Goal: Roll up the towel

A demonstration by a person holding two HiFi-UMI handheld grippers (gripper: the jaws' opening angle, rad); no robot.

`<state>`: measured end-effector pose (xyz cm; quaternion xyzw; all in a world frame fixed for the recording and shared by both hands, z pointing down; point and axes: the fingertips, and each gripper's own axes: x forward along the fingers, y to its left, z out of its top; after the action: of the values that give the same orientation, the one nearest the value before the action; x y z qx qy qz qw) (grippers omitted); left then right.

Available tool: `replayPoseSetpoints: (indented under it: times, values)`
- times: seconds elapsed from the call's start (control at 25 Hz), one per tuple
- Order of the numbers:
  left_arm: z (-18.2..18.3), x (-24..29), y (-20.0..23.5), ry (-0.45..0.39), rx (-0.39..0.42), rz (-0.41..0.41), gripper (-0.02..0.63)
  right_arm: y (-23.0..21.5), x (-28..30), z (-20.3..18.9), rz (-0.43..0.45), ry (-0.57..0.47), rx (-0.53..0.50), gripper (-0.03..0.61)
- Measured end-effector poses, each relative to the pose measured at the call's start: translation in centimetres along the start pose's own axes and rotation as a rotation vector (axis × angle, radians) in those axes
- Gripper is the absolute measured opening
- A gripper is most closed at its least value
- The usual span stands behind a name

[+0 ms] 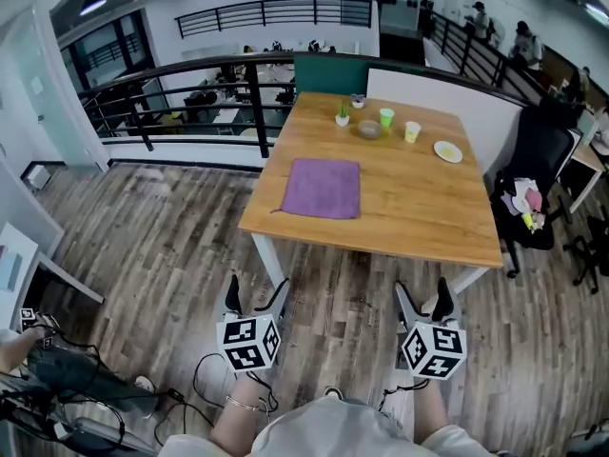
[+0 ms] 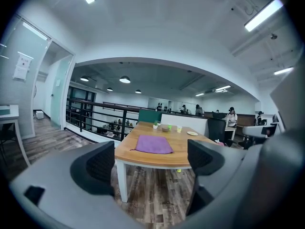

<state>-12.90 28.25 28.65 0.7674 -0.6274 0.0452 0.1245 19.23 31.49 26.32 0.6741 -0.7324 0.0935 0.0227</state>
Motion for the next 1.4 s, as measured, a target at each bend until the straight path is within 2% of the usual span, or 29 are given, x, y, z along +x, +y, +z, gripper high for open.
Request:
replayPoseSetpoints:
  times: [0.4,0.8,1.0,1.4]
  values:
    - [1.4,5.5,-1.8,-0.018,0.017,0.022,0.486,-4.5,6.0,0.9,0.006,0.006,0.017,0.434]
    - [1.1,10.3,-0.6,0.012,0.025,0.048,0.486,-5.0,11.3,-0.4,0.028,0.040,0.053,0.430]
    - [1.6,15.0,0.7,0.009,0.016,0.032,0.486,-5.0,15.0,-0.1,-0.003,0.041,0.005,0.426]
    - [4.9,26.4,5.3,0.016,-0.002,-0.019,0.485,-3.3,26.1,2.9,-0.043,0.032,0.016,0.416]
